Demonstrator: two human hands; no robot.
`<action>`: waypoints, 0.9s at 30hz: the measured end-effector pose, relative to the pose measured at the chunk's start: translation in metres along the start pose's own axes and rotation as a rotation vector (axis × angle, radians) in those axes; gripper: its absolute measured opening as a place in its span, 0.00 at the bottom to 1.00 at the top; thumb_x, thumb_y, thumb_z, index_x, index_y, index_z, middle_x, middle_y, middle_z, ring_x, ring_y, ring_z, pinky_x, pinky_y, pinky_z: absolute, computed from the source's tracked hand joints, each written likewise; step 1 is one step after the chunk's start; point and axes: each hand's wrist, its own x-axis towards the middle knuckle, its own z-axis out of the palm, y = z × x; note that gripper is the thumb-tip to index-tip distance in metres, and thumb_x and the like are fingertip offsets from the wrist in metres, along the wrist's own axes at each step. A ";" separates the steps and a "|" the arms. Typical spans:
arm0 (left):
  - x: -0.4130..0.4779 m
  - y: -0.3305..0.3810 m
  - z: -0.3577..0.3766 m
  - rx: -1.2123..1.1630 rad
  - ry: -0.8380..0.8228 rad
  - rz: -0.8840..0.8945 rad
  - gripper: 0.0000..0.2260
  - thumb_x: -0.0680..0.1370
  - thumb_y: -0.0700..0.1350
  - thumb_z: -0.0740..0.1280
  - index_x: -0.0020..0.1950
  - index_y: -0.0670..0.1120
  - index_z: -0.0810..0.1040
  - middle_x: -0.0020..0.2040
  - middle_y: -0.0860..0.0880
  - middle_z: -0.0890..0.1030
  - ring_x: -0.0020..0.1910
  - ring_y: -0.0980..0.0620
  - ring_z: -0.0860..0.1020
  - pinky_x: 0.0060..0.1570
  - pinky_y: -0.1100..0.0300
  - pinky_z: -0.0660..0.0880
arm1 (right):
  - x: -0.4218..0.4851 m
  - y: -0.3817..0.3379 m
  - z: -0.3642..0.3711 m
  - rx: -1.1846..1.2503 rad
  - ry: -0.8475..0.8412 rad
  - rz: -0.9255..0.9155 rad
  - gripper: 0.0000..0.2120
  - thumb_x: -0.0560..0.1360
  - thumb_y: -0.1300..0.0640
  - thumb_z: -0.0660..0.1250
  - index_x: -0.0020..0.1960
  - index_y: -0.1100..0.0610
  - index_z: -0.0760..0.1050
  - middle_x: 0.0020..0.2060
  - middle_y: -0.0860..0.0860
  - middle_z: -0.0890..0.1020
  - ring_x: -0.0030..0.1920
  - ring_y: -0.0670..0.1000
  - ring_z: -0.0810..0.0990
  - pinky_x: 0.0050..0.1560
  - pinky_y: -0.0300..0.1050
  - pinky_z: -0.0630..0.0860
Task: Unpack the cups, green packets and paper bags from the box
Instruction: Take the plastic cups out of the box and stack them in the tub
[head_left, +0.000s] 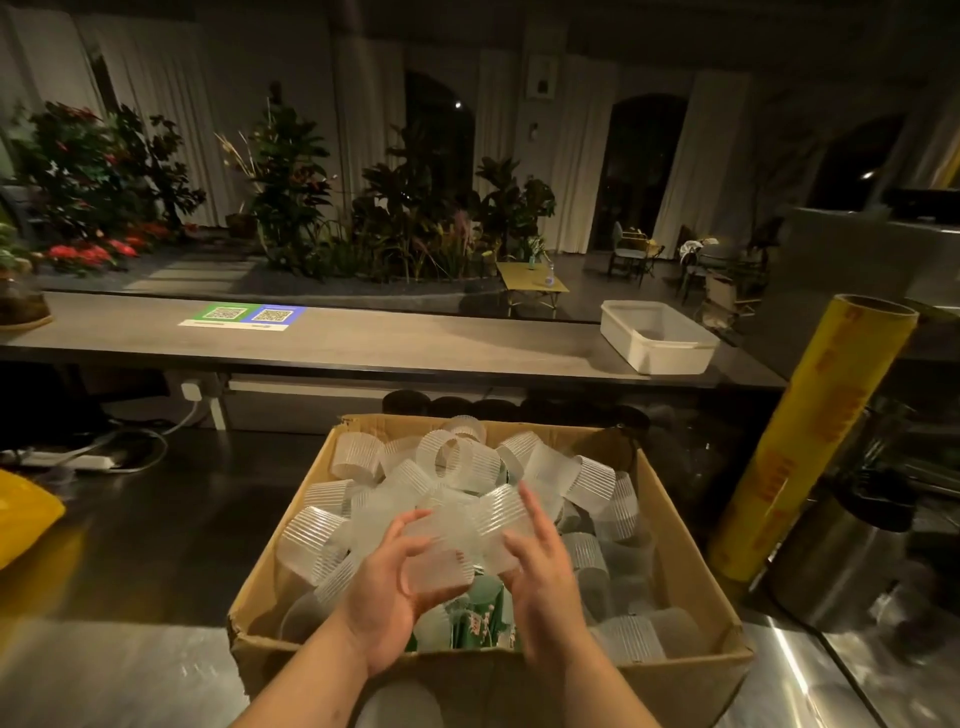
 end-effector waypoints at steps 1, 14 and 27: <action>-0.001 -0.001 0.000 0.019 0.001 -0.002 0.26 0.69 0.44 0.73 0.67 0.46 0.75 0.64 0.36 0.80 0.62 0.32 0.78 0.61 0.34 0.77 | -0.001 0.002 0.007 -0.109 -0.032 -0.026 0.21 0.81 0.55 0.66 0.70 0.36 0.71 0.71 0.46 0.70 0.67 0.51 0.75 0.56 0.45 0.82; -0.006 0.002 -0.002 0.104 0.053 0.067 0.30 0.70 0.47 0.81 0.68 0.48 0.73 0.56 0.40 0.85 0.57 0.36 0.83 0.60 0.35 0.78 | -0.001 0.012 0.017 -0.712 -0.386 -0.110 0.28 0.78 0.37 0.58 0.77 0.31 0.58 0.76 0.36 0.60 0.74 0.38 0.61 0.75 0.45 0.64; -0.025 0.019 -0.024 -0.381 0.224 0.119 0.20 0.79 0.50 0.69 0.70 0.49 0.74 0.65 0.37 0.79 0.64 0.33 0.77 0.62 0.38 0.75 | 0.047 0.010 0.079 -1.188 -0.325 -0.184 0.25 0.77 0.62 0.71 0.71 0.43 0.74 0.71 0.41 0.67 0.71 0.46 0.68 0.67 0.43 0.74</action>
